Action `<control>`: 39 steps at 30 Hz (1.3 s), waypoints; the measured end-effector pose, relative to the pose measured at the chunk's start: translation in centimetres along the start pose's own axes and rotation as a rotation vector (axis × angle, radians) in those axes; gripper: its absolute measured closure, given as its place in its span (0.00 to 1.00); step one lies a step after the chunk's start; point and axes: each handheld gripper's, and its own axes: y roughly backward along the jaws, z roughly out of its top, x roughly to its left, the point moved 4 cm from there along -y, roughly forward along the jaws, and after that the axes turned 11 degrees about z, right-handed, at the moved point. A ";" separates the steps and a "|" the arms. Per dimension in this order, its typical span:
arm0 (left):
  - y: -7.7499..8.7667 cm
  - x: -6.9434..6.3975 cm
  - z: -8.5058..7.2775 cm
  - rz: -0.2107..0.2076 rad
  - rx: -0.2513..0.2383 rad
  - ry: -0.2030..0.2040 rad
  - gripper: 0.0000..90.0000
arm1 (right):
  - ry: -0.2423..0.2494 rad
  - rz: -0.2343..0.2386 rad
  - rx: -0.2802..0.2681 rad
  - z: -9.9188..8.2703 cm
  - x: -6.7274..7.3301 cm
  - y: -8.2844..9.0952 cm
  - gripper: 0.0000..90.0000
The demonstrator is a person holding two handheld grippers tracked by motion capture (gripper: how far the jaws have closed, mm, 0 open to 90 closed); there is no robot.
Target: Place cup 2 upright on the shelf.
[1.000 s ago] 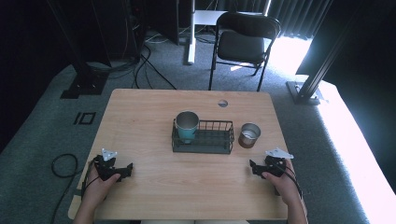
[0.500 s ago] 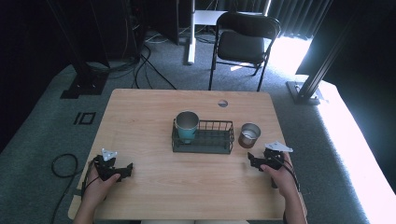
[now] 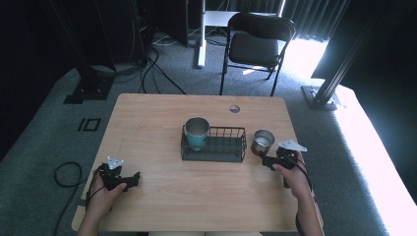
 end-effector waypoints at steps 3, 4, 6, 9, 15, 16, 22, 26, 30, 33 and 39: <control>0.0 0.0 0.0 0.000 0.000 0.000 0.02 | -0.010 0.003 -0.010 0.3 -0.1 -0.3 0.14; 0.0 0.0 0.0 0.000 0.000 0.000 0.02 | -0.013 0.002 -0.011 0.4 -0.1 -0.4 0.14; 0.0 0.0 0.0 0.000 0.000 0.000 0.02 | -0.013 -0.003 -0.013 0.5 -0.2 -0.5 0.13; 0.0 0.0 0.0 0.000 0.000 0.000 0.02 | -0.026 -0.007 -0.025 0.9 -0.3 -0.8 0.13; 0.0 0.0 0.0 0.000 0.000 0.000 0.02 | -0.025 0.010 -0.038 1.3 -0.2 -1.6 0.13; 0.0 0.0 0.0 0.000 0.000 0.000 0.02 | -0.024 0.011 -0.037 1.3 -0.2 -1.8 0.13; 0.0 0.0 0.0 0.000 0.000 0.001 0.02 | -0.026 0.014 -0.056 1.7 0.1 -2.5 0.13; 0.0 0.0 0.0 0.000 0.000 0.000 0.02 | -0.026 0.024 -0.071 2.0 0.3 -2.9 0.13; 0.0 0.0 0.0 0.000 0.000 0.000 0.02 | -0.032 0.021 -0.082 2.2 0.2 -3.1 0.13; 0.0 0.0 0.0 0.000 0.000 0.000 0.02 | -0.031 0.022 -0.087 2.3 0.2 -3.3 0.13; 0.0 0.0 0.0 0.000 0.000 0.000 0.02 | -0.048 0.022 -0.109 2.4 0.0 -3.5 0.13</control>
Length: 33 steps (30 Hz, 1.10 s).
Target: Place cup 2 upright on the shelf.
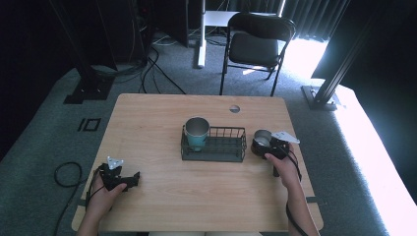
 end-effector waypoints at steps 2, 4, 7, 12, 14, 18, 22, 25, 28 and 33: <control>0.0 0.0 0.0 0.000 0.000 0.000 0.02 | 0.001 -0.009 0.006 0.0 0.0 -0.1 0.13; 0.0 0.0 0.0 0.000 -0.001 0.001 0.02 | 0.003 -0.008 0.005 0.0 0.0 -0.3 0.13; 0.0 0.0 0.0 0.000 0.000 0.000 0.02 | -0.010 -0.008 -0.007 0.2 0.0 -0.3 0.15; 0.0 0.0 0.0 0.000 -0.001 0.001 0.02 | 0.004 -0.009 0.010 0.4 -0.1 -0.3 0.15; 0.0 0.0 0.0 0.000 -0.001 0.001 0.02 | 0.009 -0.011 0.012 0.4 -0.2 -0.2 0.15; 0.0 0.0 0.0 0.000 0.000 0.000 0.02 | 0.007 -0.012 0.006 0.8 -0.3 0.2 0.15; 0.0 0.0 0.0 0.000 0.000 0.000 0.02 | -0.002 -0.010 0.003 1.4 -0.4 0.8 0.15; 0.0 0.0 0.0 0.000 0.000 0.000 0.02 | 0.001 -0.009 0.003 1.7 -0.5 1.2 0.15; 0.0 0.0 0.0 0.000 0.000 0.000 0.02 | 0.001 -0.005 0.000 2.0 -0.5 1.5 0.15; 0.0 0.0 0.0 0.000 0.000 0.000 0.02 | -0.005 -0.008 -0.009 2.5 -0.8 2.1 0.15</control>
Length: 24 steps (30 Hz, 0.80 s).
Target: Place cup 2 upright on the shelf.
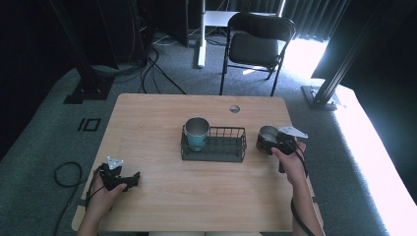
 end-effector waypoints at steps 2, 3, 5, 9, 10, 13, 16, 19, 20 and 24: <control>0.0 0.0 0.0 0.000 0.000 0.000 0.02 | 0.006 -0.002 0.000 0.3 0.0 0.2 0.15; 0.0 0.0 0.0 0.000 0.000 0.000 0.02 | 0.007 -0.004 0.000 0.4 0.0 0.4 0.15; 0.0 0.0 0.0 0.000 0.000 -0.001 0.02 | 0.013 -0.001 -0.001 0.8 0.1 0.7 0.15; 0.0 0.0 0.0 0.000 -0.001 0.001 0.02 | 0.016 0.001 -0.012 1.6 0.2 1.2 0.15; 0.0 0.0 0.0 0.000 0.000 0.000 0.02 | 0.021 0.003 -0.016 1.8 0.3 1.3 0.15; 0.0 0.0 0.0 0.000 0.000 0.000 0.02 | 0.034 0.005 -0.020 2.4 0.6 1.6 0.15; 0.0 0.0 0.0 0.000 0.000 0.000 0.02 | 0.038 0.019 -0.029 3.1 1.2 1.8 0.15; 0.0 0.0 0.0 0.000 0.000 0.000 0.02 | 0.065 0.020 -0.030 3.8 1.7 2.1 0.15; 0.0 0.0 0.0 0.000 0.000 0.000 0.02 | 0.068 0.023 -0.031 4.0 1.8 2.1 0.15; 0.0 0.0 0.0 0.000 0.000 0.000 0.02 | 0.080 0.030 -0.034 4.7 2.2 2.2 0.15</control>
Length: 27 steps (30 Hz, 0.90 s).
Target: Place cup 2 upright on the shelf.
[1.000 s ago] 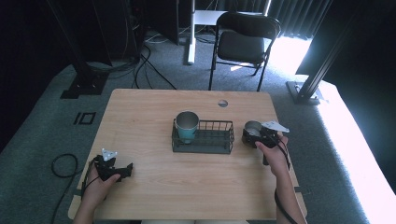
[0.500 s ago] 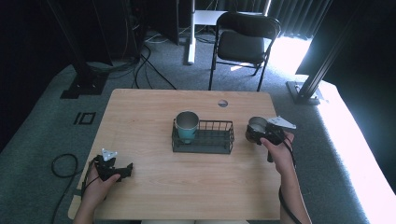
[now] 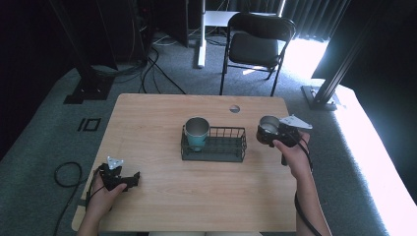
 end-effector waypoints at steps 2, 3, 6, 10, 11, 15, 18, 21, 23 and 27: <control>0.0 0.0 0.0 0.000 0.000 0.000 0.02 | 0.002 0.002 -0.001 0.2 0.1 0.0 0.15; 0.0 0.0 0.0 0.000 0.000 0.000 0.02 | 0.003 0.004 -0.005 0.7 0.3 0.1 0.15; 0.0 0.0 0.0 0.000 0.000 0.000 0.02 | 0.017 0.011 -0.012 1.4 0.7 0.3 0.15; 0.0 0.0 0.0 0.000 -0.001 0.001 0.02 | 0.027 0.028 -0.017 2.3 1.5 0.3 0.15; 0.0 0.0 0.0 0.000 -0.001 0.001 0.02 | 0.027 0.033 -0.021 2.5 1.7 0.2 0.15; 0.0 0.0 0.0 0.000 -0.001 0.000 0.02 | 0.044 0.053 -0.028 3.2 2.5 0.3 0.15; 0.0 0.0 0.0 0.000 -0.001 0.001 0.02 | 0.049 0.065 -0.030 3.5 3.0 0.2 0.15; 0.0 0.0 0.0 0.000 0.000 0.000 0.02 | 0.063 0.082 -0.028 4.0 3.8 0.0 0.15; 0.0 0.0 0.0 0.000 0.000 0.000 0.02 | 0.070 0.093 -0.026 4.3 4.3 -0.2 0.15; 0.0 0.0 0.0 -0.001 0.000 0.001 0.02 | 0.078 0.117 -0.030 4.7 5.2 -0.6 0.15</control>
